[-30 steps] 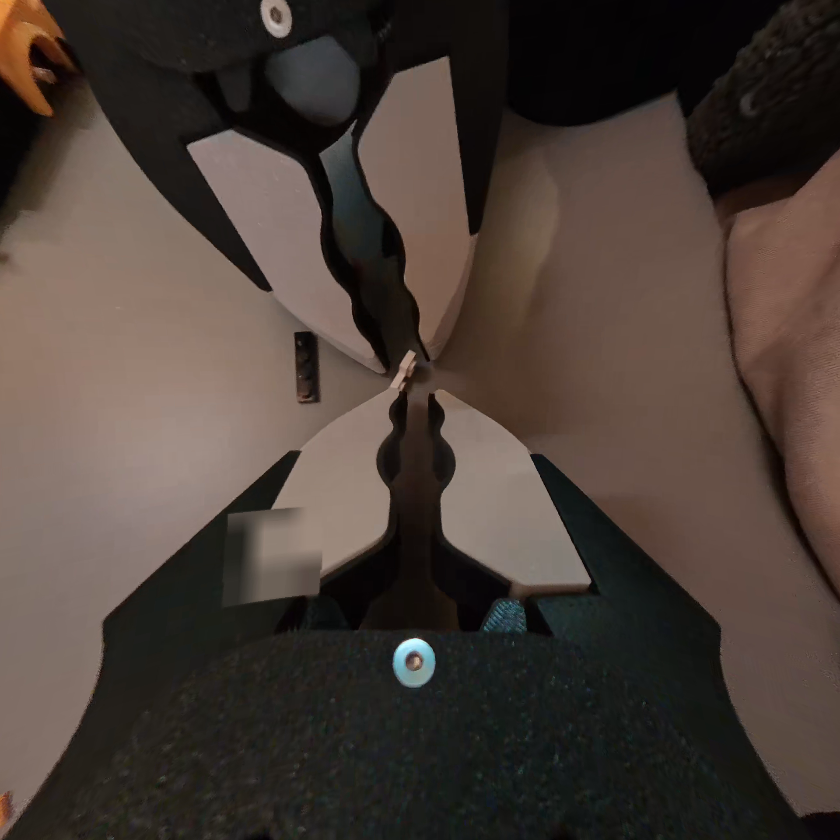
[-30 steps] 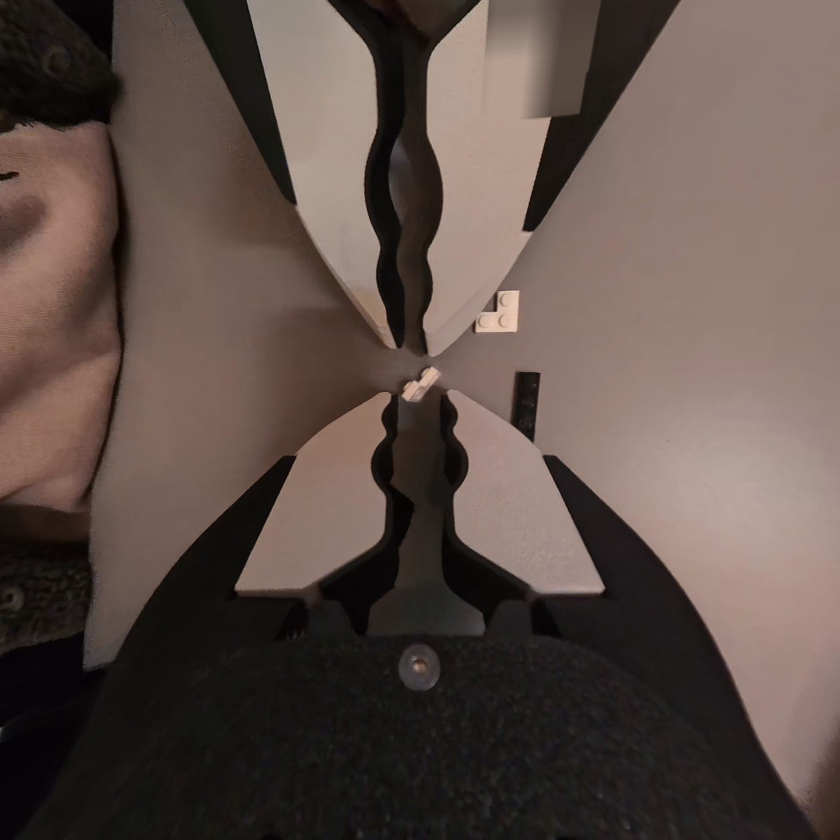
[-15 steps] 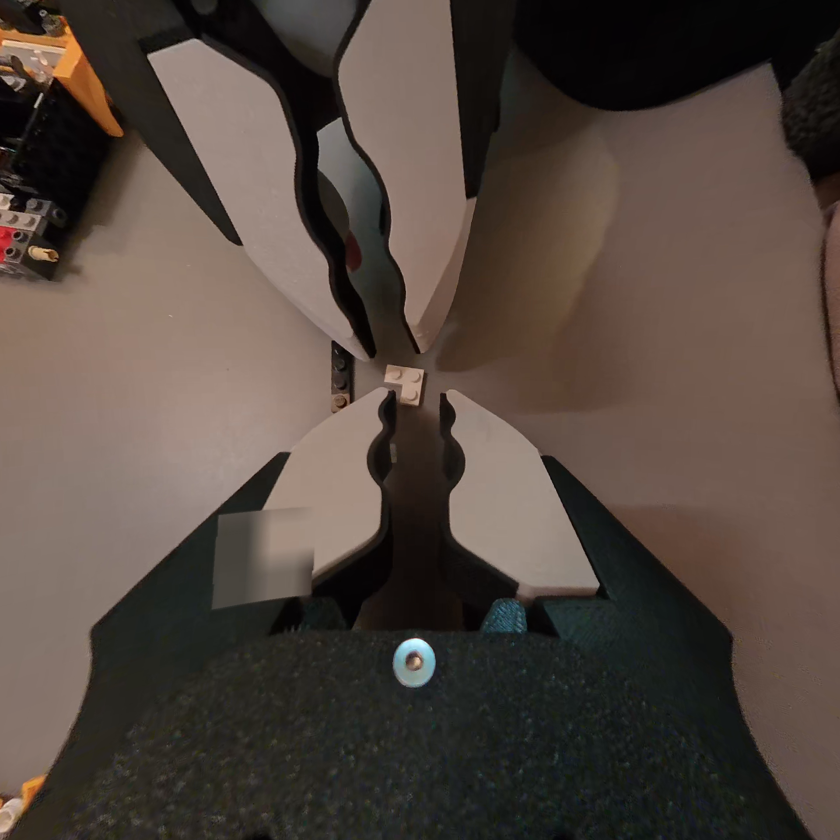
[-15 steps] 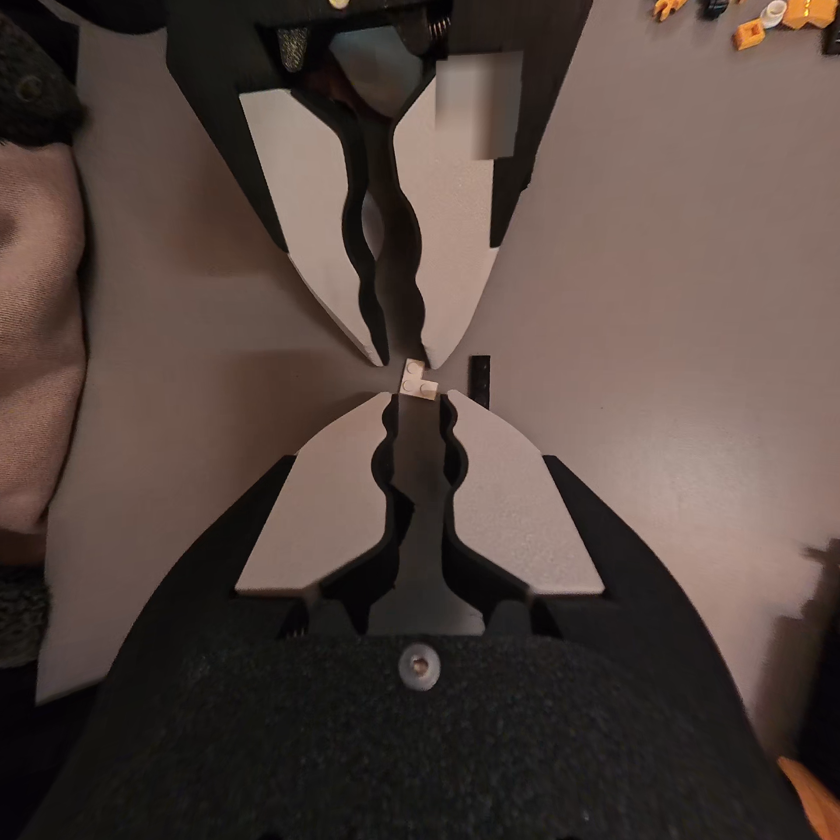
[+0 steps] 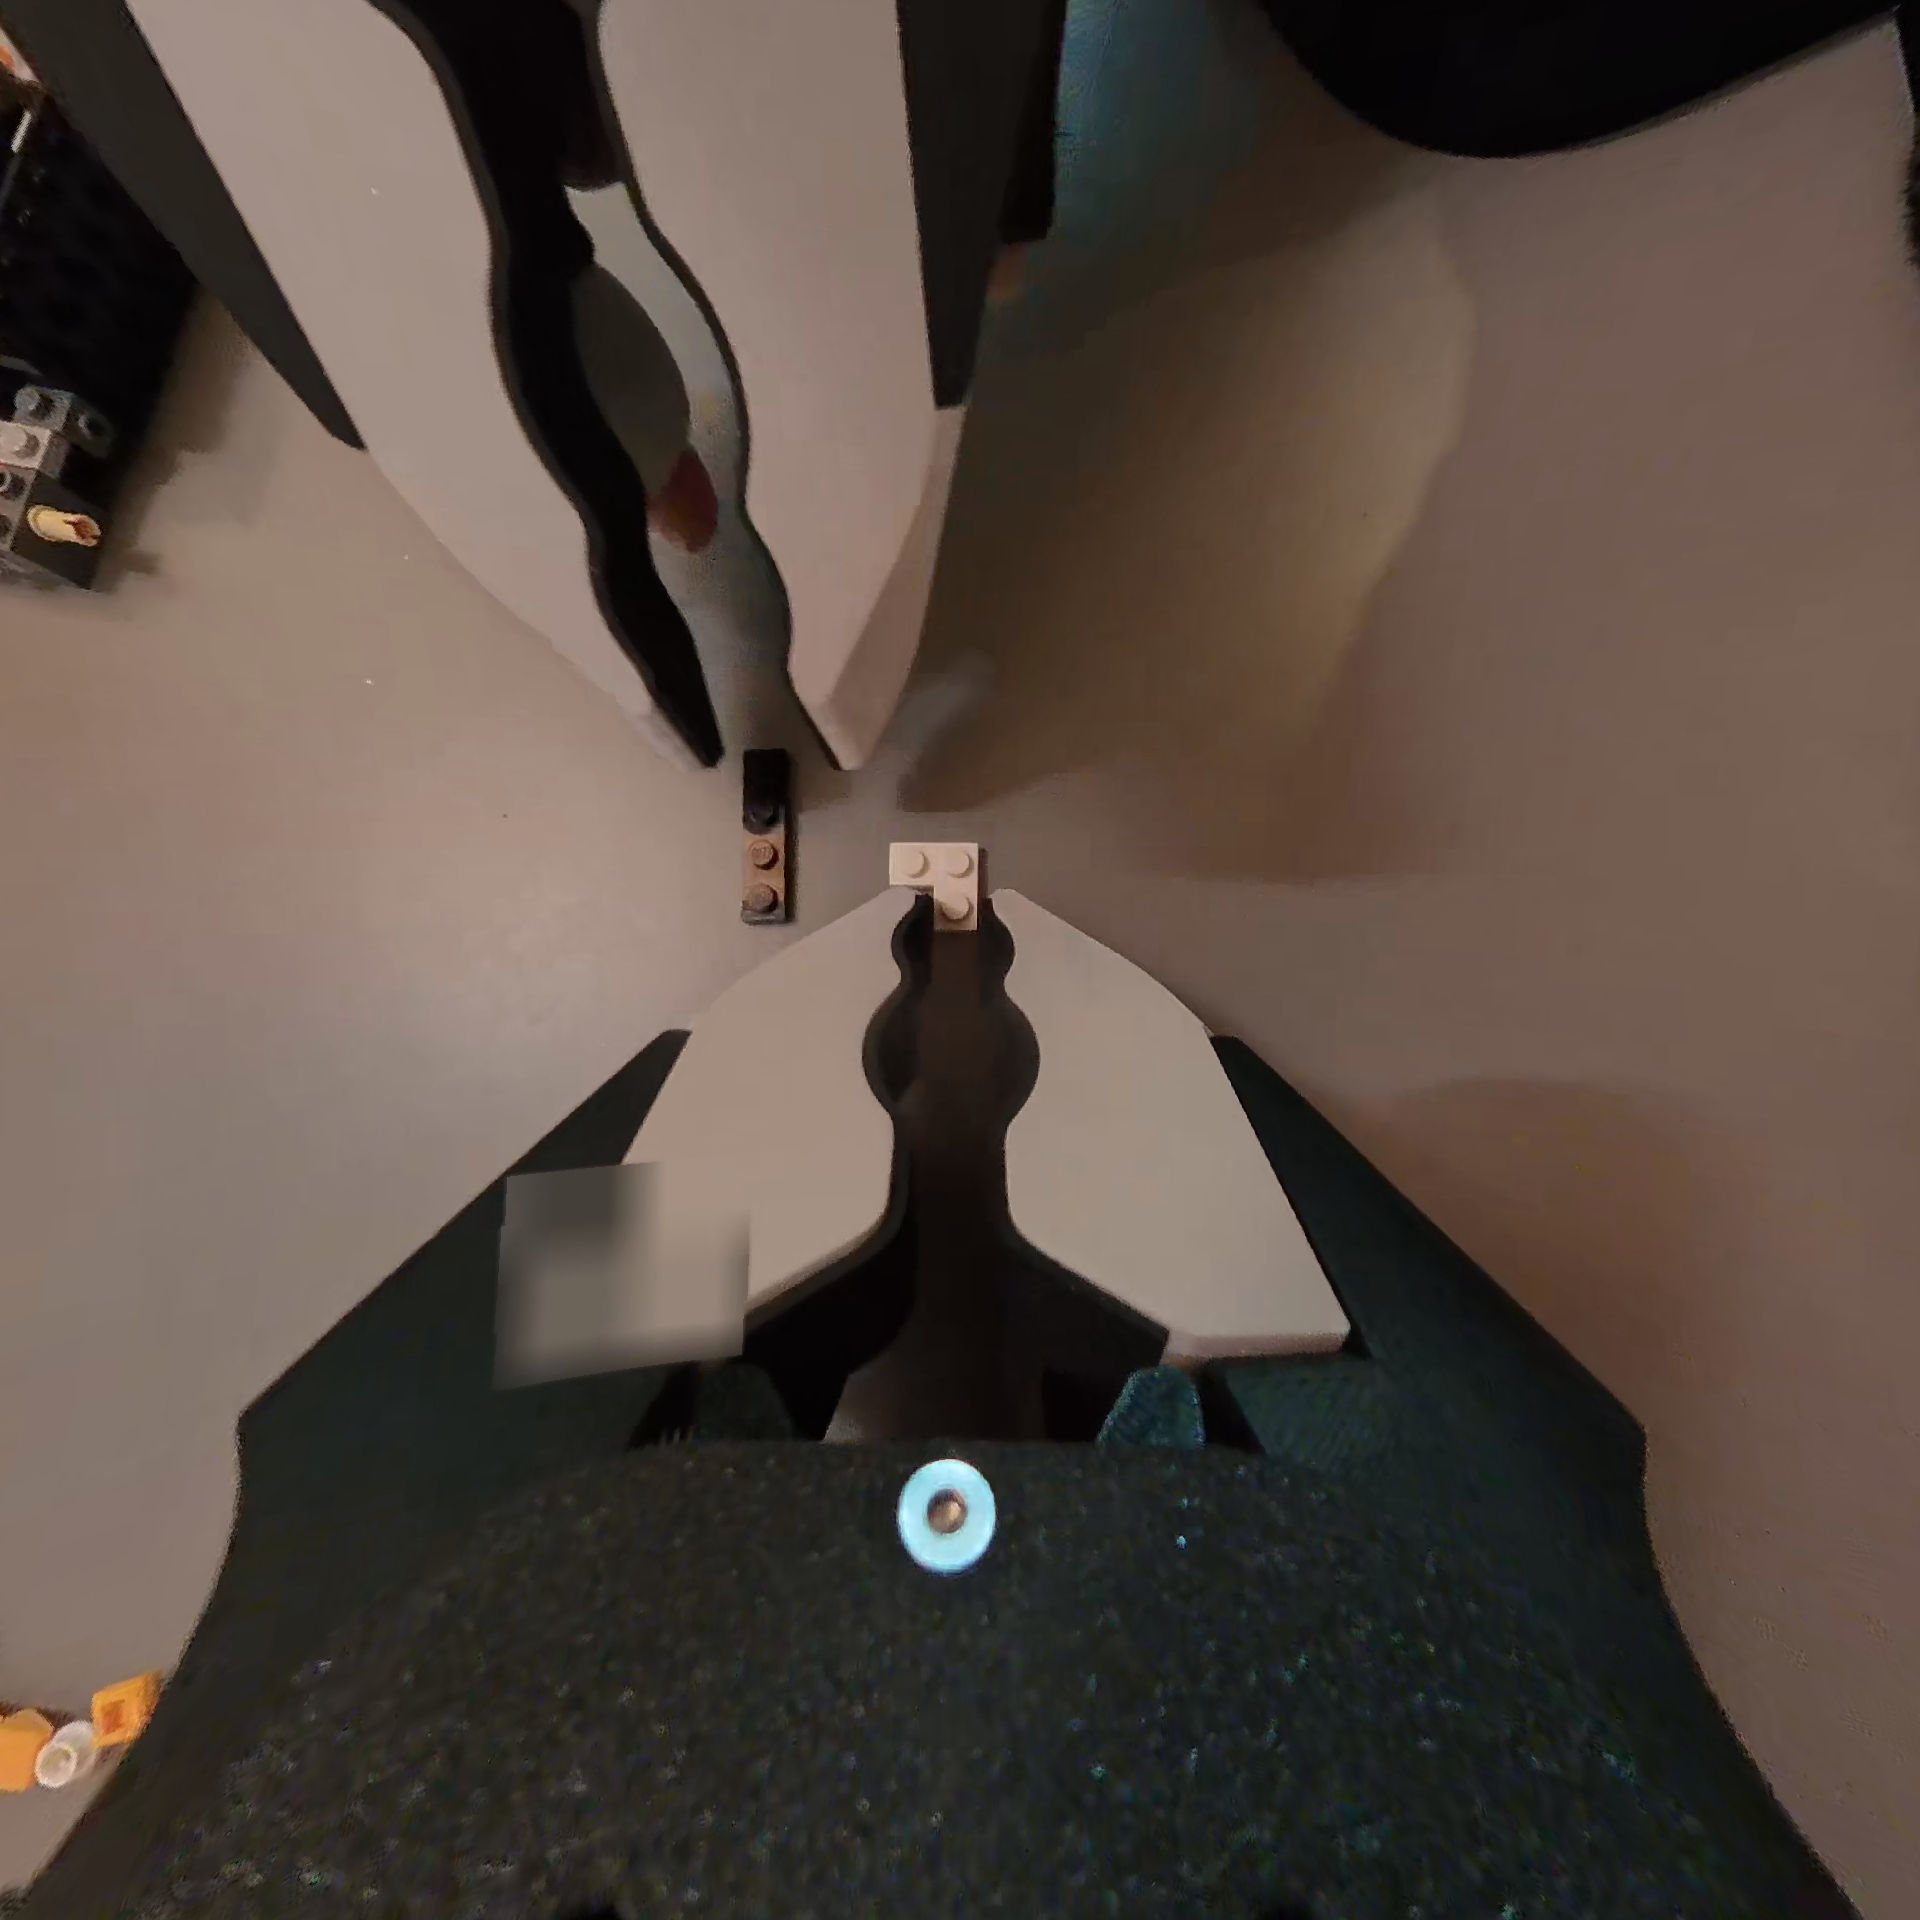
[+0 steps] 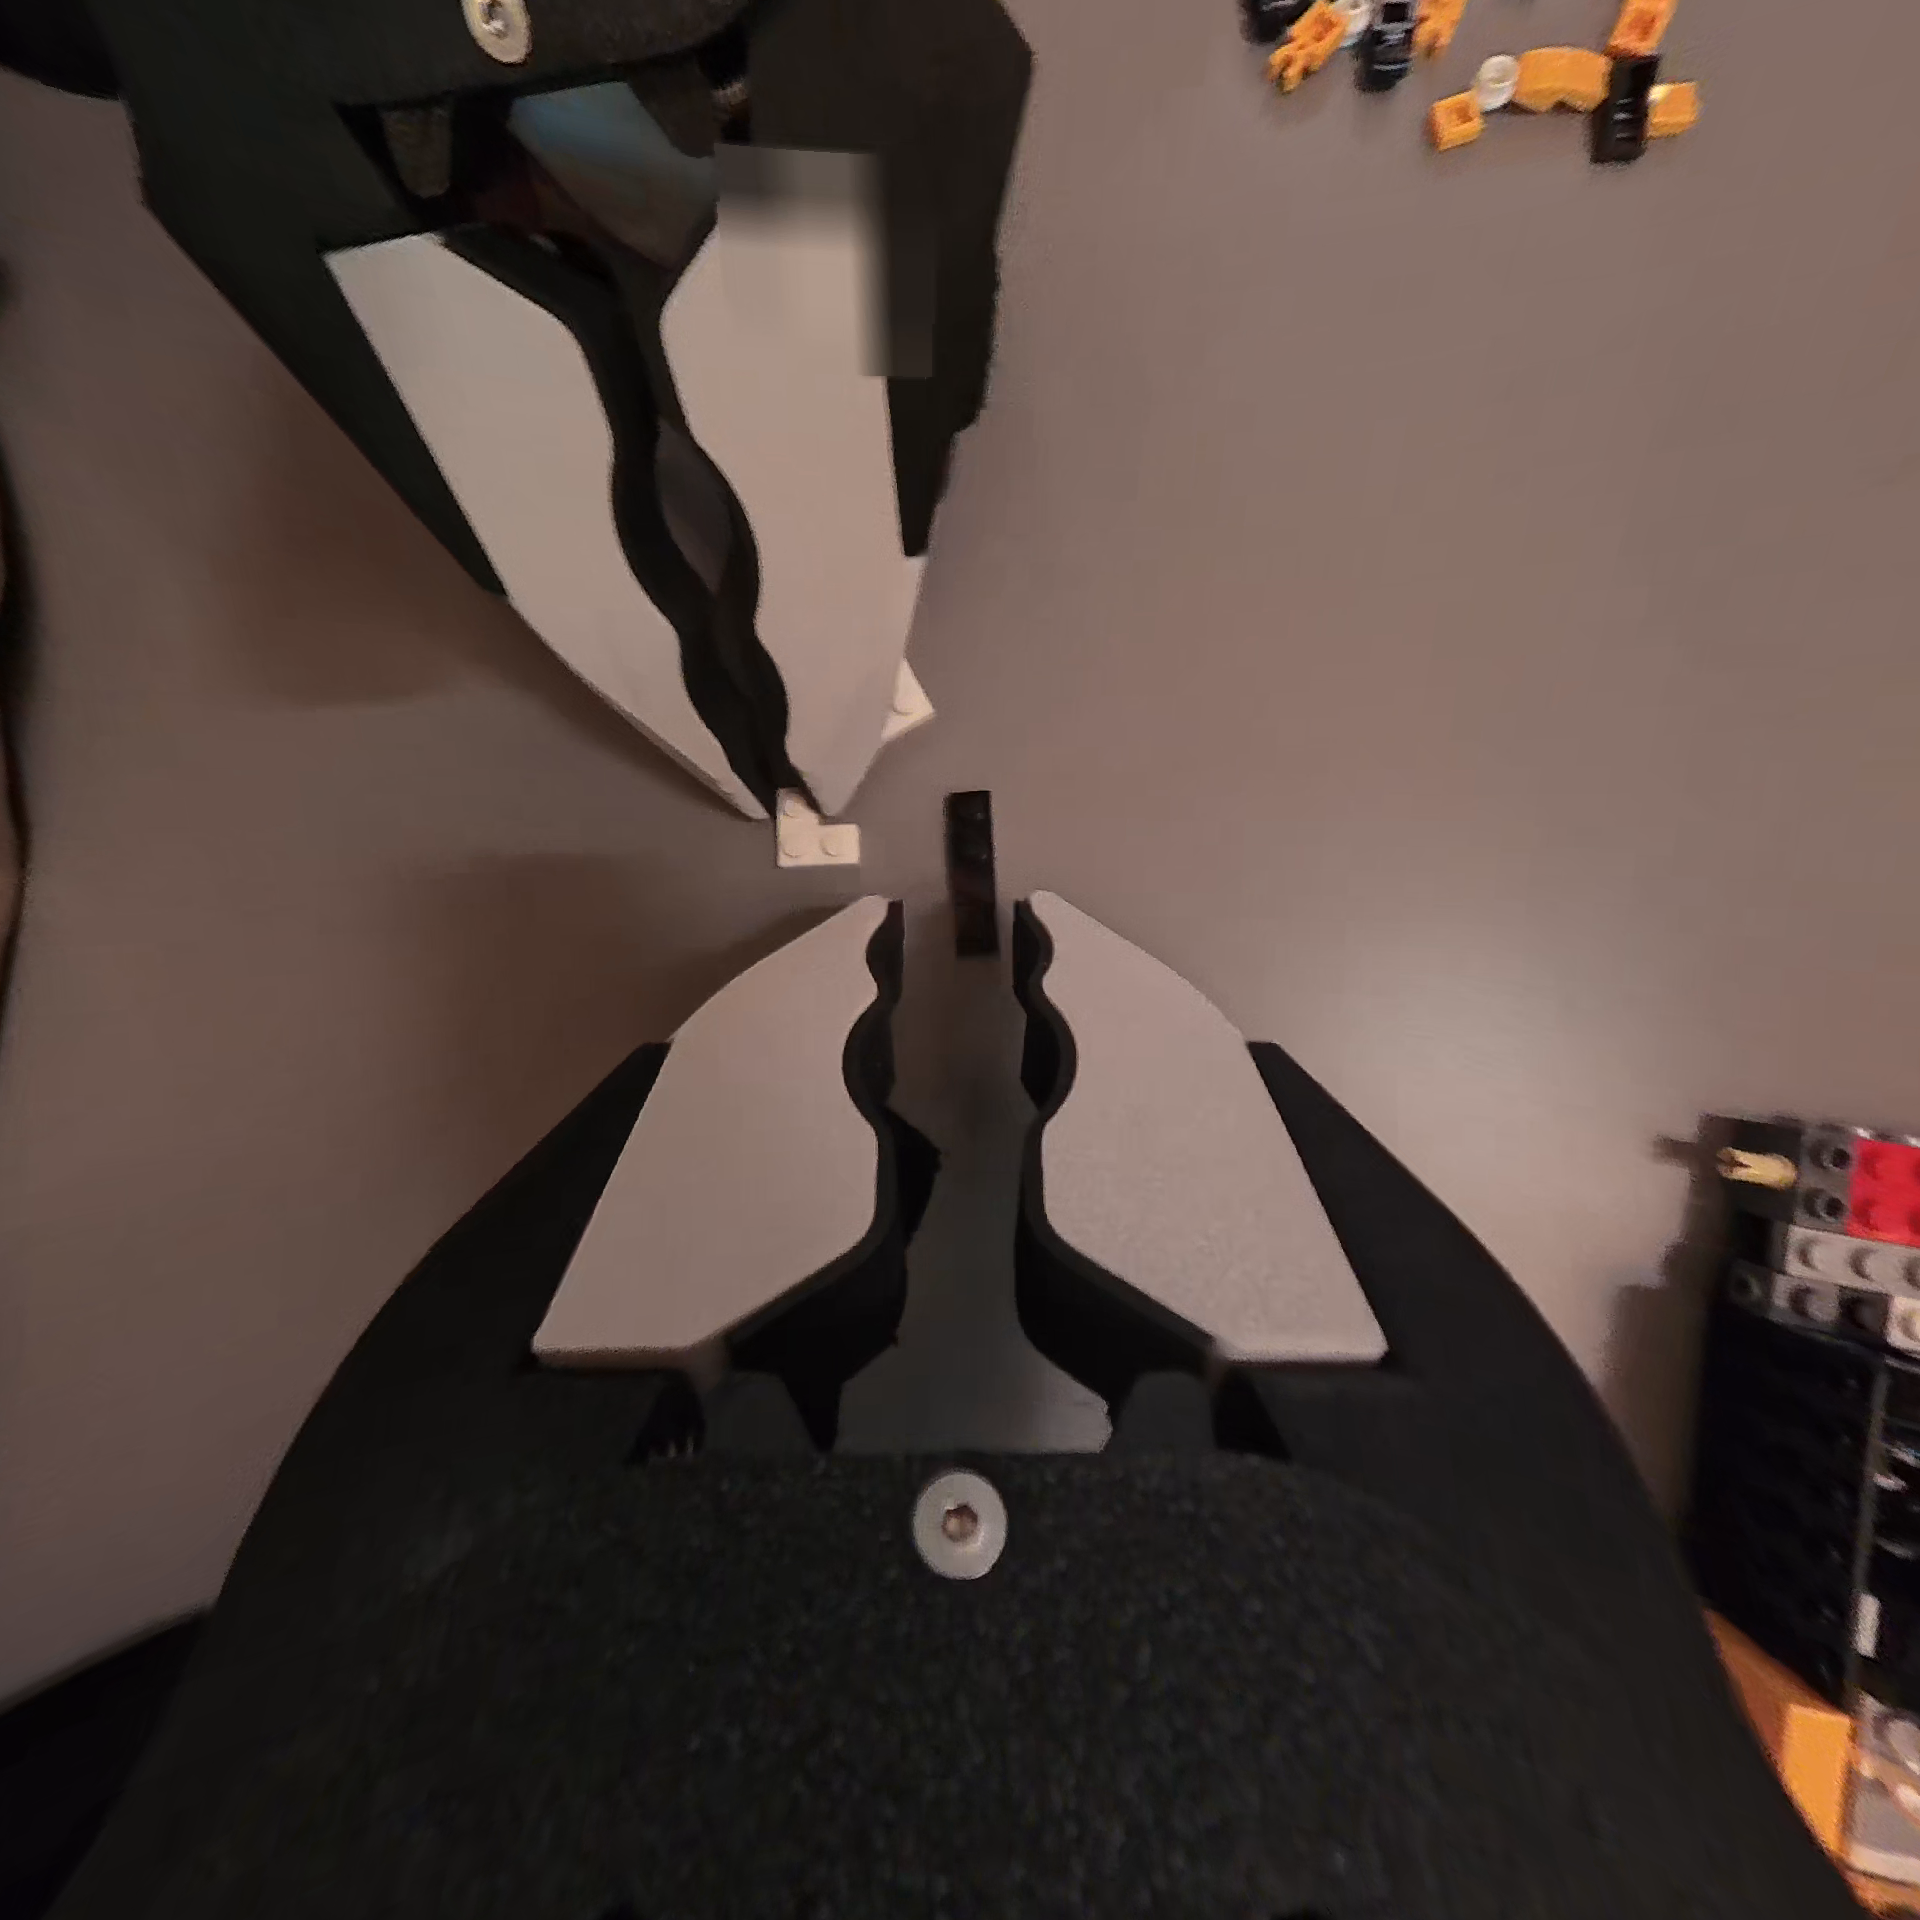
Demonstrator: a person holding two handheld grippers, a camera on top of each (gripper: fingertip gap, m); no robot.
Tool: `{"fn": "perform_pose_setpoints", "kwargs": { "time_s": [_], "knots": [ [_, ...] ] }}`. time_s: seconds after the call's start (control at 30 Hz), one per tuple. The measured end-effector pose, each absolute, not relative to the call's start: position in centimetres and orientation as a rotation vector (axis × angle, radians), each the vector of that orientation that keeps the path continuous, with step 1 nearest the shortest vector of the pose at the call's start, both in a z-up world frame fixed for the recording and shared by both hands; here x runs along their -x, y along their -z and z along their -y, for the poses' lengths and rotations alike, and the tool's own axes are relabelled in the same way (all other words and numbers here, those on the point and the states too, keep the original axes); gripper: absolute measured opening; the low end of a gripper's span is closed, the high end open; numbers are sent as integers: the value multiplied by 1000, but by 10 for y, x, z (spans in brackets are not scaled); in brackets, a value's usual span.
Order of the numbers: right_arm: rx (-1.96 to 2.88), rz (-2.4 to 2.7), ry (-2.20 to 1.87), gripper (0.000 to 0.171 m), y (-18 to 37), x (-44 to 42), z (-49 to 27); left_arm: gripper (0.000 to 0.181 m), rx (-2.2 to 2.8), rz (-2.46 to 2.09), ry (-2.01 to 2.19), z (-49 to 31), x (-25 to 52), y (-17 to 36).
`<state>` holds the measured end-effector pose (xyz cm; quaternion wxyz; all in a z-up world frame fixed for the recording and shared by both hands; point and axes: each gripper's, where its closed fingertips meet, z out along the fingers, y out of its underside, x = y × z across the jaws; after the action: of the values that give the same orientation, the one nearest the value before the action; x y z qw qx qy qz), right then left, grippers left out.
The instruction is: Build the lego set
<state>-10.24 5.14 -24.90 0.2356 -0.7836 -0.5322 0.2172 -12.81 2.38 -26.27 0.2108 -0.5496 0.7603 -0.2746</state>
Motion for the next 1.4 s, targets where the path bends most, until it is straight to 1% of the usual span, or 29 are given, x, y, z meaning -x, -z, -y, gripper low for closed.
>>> {"fn": "perform_pose_setpoints", "kwargs": {
  "time_s": [0.27,0.6,0.8,0.9,1.13,1.17,1.2,1.4],
  "knots": [
    [2128,1437,-509,27,251,98,-62,7,1603,-2111,711,-26,140,263],
    [2128,1458,-493,29,256,103,-61,7,1620,-2045,772,-27,144,263],
    [2142,1472,-497,22,261,105,-60,7,1607,-2022,787,-27,141,263],
    [2136,1482,-501,8,262,107,-58,7,1596,-2018,791,-25,137,263],
    [2126,1505,-582,7,253,105,-48,8,1547,-2000,762,-23,125,262],
    [2105,1508,-592,7,248,106,-46,14,1544,-2010,765,-22,126,261],
    [2088,1513,-597,7,245,108,-44,17,1548,-2014,767,-23,128,259],
    [2040,1567,-600,7,241,125,-33,18,1523,-1958,842,-32,139,233]
  ]
}}
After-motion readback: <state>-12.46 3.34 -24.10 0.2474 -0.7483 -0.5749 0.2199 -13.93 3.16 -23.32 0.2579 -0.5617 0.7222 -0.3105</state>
